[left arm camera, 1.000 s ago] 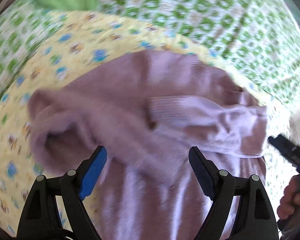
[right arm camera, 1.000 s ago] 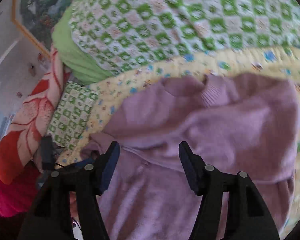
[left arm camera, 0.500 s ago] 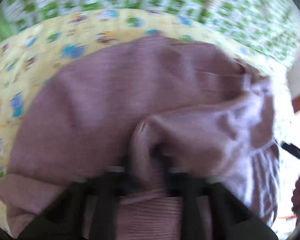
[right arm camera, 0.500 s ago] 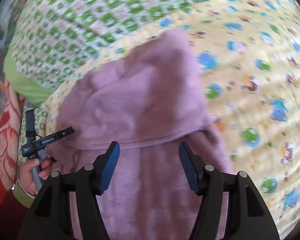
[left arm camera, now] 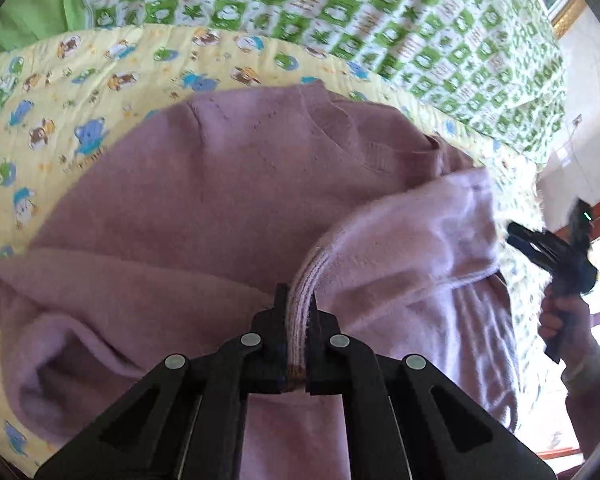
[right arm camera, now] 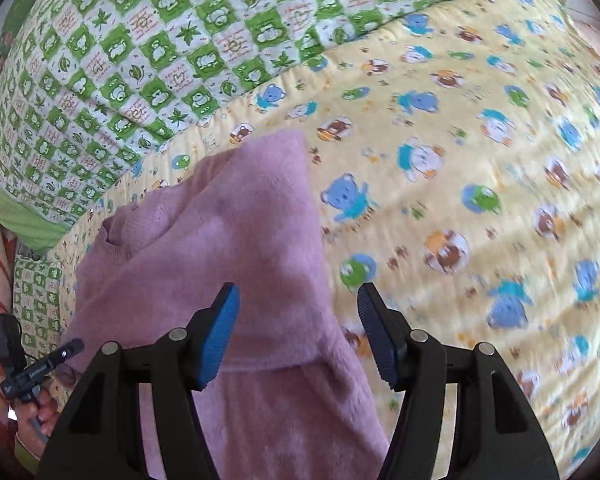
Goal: Fold small clothes
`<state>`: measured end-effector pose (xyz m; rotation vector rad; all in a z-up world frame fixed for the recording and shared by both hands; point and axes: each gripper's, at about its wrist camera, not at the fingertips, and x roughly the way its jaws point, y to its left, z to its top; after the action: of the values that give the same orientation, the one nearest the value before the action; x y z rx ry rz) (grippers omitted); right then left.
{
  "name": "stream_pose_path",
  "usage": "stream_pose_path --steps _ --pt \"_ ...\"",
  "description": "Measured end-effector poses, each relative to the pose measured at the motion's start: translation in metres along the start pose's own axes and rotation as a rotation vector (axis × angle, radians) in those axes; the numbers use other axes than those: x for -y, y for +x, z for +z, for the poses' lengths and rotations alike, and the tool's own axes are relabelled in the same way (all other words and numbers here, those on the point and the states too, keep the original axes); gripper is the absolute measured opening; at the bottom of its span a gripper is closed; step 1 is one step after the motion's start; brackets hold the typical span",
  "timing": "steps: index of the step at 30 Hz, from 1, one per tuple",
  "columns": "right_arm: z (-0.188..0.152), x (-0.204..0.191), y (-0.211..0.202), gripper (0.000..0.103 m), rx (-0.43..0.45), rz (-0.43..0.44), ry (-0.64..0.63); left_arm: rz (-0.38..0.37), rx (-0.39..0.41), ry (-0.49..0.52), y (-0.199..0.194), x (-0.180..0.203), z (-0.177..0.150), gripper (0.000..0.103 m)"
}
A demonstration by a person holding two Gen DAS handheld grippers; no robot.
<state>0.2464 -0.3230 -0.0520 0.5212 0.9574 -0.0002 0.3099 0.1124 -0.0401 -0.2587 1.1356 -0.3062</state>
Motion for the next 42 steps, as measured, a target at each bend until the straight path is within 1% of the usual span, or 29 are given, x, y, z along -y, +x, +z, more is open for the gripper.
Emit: stream_pose_path --steps 2,3,5,8,9,10,11,12,14,16,21,26,28,29,30,31,34,36,39,40,42 --pt "0.01 -0.002 0.016 0.063 -0.01 -0.018 -0.025 -0.058 0.002 -0.046 -0.007 0.004 -0.01 0.003" --pt "0.013 -0.002 0.021 0.063 -0.019 -0.021 -0.025 -0.102 0.01 -0.081 -0.015 0.005 -0.013 0.003" --pt "0.019 0.0 0.031 0.063 -0.023 -0.022 -0.018 -0.158 0.014 -0.126 -0.029 0.009 -0.016 0.003" --pt "0.022 0.002 0.037 0.063 -0.019 -0.015 -0.023 -0.231 0.036 -0.126 -0.051 0.019 -0.01 0.003" --pt "0.022 0.001 0.038 0.063 -0.02 -0.016 -0.031 -0.239 0.033 -0.124 -0.053 0.022 -0.008 0.003" --pt "0.022 0.001 0.041 0.063 -0.023 -0.018 -0.041 -0.221 0.026 -0.115 -0.052 0.022 -0.008 0.003" --pt "0.022 0.001 0.043 0.063 -0.026 -0.02 -0.047 -0.177 0.014 -0.1 -0.046 0.02 -0.008 0.003" --pt "0.022 0.001 0.045 0.063 -0.03 -0.022 -0.05 -0.124 -0.013 -0.105 -0.035 0.013 -0.009 0.003" --pt "0.023 0.002 0.049 0.063 -0.035 -0.023 -0.046 -0.111 -0.067 -0.194 -0.015 -0.009 -0.012 0.002" --pt "0.025 0.003 0.051 0.063 -0.035 -0.017 -0.038 -0.071 -0.084 -0.231 -0.005 -0.025 -0.016 0.003" --pt "0.029 -0.002 0.054 0.063 -0.027 -0.014 -0.056 -0.009 -0.099 -0.26 0.001 -0.039 -0.024 0.002" --pt "0.03 -0.008 0.059 0.064 -0.013 -0.005 -0.071 -0.008 -0.109 -0.261 0.004 -0.037 -0.029 0.003" --pt "0.029 -0.014 0.063 0.064 -0.015 -0.001 -0.102 -0.001 -0.112 -0.252 0.005 -0.031 -0.029 0.003" --pt "0.028 -0.017 0.064 0.055 -0.015 0.004 -0.122 0.0 -0.114 -0.252 0.006 -0.029 -0.03 0.003" --pt "0.028 -0.021 0.065 0.017 -0.026 0.006 -0.151 -0.001 -0.115 -0.254 0.007 -0.028 -0.029 0.003" --pt "0.03 -0.026 0.066 0.011 -0.039 -0.016 -0.189 -0.006 -0.115 -0.256 0.009 -0.024 -0.026 0.003" --pt "0.044 -0.027 0.043 0.01 0.021 -0.068 -0.231 -0.045 -0.109 -0.24 0.016 -0.006 -0.017 0.003" --pt "0.056 -0.019 0.031 0.01 0.039 -0.093 -0.231 -0.046 -0.112 -0.204 0.024 0.01 -0.011 0.003" --pt "0.064 -0.004 0.037 0.01 0.007 -0.127 -0.226 -0.004 -0.118 -0.15 0.037 0.023 -0.006 0.003" --pt "0.063 -0.001 0.044 0.01 -0.01 -0.137 -0.233 0.009 -0.125 -0.155 0.041 0.02 -0.007 0.003" --pt "0.059 0.002 0.056 0.01 -0.026 -0.147 -0.239 -0.004 -0.133 -0.186 0.047 0.012 -0.008 0.003"
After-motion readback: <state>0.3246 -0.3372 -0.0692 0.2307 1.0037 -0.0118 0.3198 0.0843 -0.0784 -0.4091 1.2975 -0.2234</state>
